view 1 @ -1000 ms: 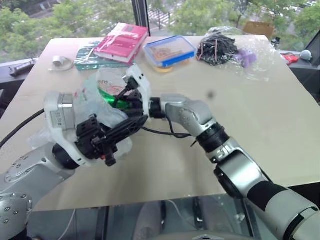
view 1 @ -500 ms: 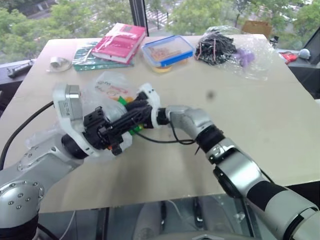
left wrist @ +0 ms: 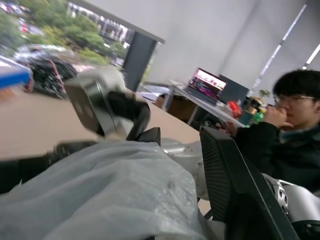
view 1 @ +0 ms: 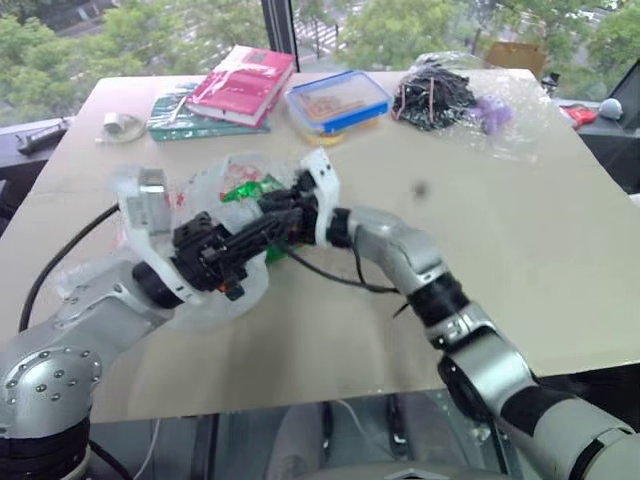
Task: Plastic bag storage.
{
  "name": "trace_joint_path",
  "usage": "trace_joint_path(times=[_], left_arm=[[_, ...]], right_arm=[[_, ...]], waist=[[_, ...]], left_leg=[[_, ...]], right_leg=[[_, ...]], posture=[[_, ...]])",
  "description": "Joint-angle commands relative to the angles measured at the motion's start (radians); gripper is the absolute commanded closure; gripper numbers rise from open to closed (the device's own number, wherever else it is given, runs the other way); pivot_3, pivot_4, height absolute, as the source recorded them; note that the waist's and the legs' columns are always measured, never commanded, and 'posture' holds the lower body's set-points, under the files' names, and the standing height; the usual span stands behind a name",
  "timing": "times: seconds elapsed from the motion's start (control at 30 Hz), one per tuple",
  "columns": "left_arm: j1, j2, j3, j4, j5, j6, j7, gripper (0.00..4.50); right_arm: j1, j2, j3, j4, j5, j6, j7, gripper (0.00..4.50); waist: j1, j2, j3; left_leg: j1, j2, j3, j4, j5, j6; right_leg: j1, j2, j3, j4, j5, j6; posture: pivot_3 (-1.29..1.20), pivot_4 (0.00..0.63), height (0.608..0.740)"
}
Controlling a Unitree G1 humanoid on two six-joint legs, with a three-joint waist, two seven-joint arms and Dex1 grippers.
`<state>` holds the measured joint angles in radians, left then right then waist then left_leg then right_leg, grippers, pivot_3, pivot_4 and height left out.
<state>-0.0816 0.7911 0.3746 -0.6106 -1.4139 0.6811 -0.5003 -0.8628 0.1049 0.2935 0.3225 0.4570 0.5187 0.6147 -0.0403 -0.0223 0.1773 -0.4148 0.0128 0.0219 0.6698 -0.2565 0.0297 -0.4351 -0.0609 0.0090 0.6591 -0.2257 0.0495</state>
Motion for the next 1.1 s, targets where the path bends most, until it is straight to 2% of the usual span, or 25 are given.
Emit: trace_joint_path(times=[0.03,0.13,0.23,0.33,0.5,0.83,1.1], left_arm=[[0.006,0.004,0.029,0.034,-0.02,0.008,-0.029,3.19],[0.024,0.031,0.052,0.063,-0.054,0.042,-0.091,3.19],[0.037,0.053,0.072,0.08,-0.053,0.06,-0.133,3.19],[0.055,0.063,0.091,0.081,-0.036,0.066,-0.161,3.19],[0.105,0.045,0.126,0.071,-0.019,0.058,-0.171,3.19],[0.172,-0.008,0.146,0.019,0.02,0.026,-0.164,3.19],[0.242,-0.021,0.16,-0.008,0.079,0.004,-0.204,3.19]], right_arm=[[0.023,-0.039,-0.018,-0.233,-0.007,0.08,-0.041,0.09],[0.065,-0.098,-0.091,-0.353,0.024,0.191,-0.106,0.09],[0.058,-0.108,-0.133,-0.344,0.015,0.244,-0.157,0.09],[0.004,-0.079,-0.169,-0.221,-0.012,0.241,-0.204,0.09],[-0.096,-0.02,-0.249,-0.04,0.039,0.26,-0.181,0.09],[-0.231,0.02,-0.2,0.358,-0.133,0.015,-0.134,0.09],[-0.393,0.103,-0.358,0.635,-0.088,-0.106,-0.152,0.09]], waist=[[0.001,0.0,0.0],[0.005,0.0,0.0],[0.001,0.0,0.0],[-0.004,0.0,0.0],[-0.002,0.0,0.0],[-0.001,0.0,0.0],[-0.004,0.001,0.001]], left_leg=[[0.001,0.0,0.0,0.0,0.0,0.0],[0.001,0.0,-0.001,0.0,0.0,0.001],[0.001,-0.001,-0.001,0.001,0.0,0.001],[0.001,-0.002,-0.001,0.0,-0.002,0.003],[0.001,-0.001,0.0,0.0,-0.002,0.003],[0.0,-0.001,0.0,0.0,0.0,0.0],[0.0,0.0,0.0,-0.001,0.0,-0.001]], right_leg=[[0.0,0.0,0.0,0.001,0.0,0.0],[0.0,0.0,-0.001,0.001,0.0,0.0],[0.001,0.0,-0.001,0.001,0.0,0.0],[0.001,0.001,-0.001,0.001,0.0,0.0],[0.0,0.003,0.0,0.001,0.0,0.0],[0.0,0.001,0.0,-0.001,0.0,0.0],[0.0,0.001,0.0,-0.001,0.0,0.0]], posture=[[0.0,0.15,0.74],[0.0,0.15,0.74],[0.0,0.15,0.74],[0.0,0.15,0.74],[0.0,0.15,0.74],[0.0,0.15,0.74],[0.0,0.15,0.74]])
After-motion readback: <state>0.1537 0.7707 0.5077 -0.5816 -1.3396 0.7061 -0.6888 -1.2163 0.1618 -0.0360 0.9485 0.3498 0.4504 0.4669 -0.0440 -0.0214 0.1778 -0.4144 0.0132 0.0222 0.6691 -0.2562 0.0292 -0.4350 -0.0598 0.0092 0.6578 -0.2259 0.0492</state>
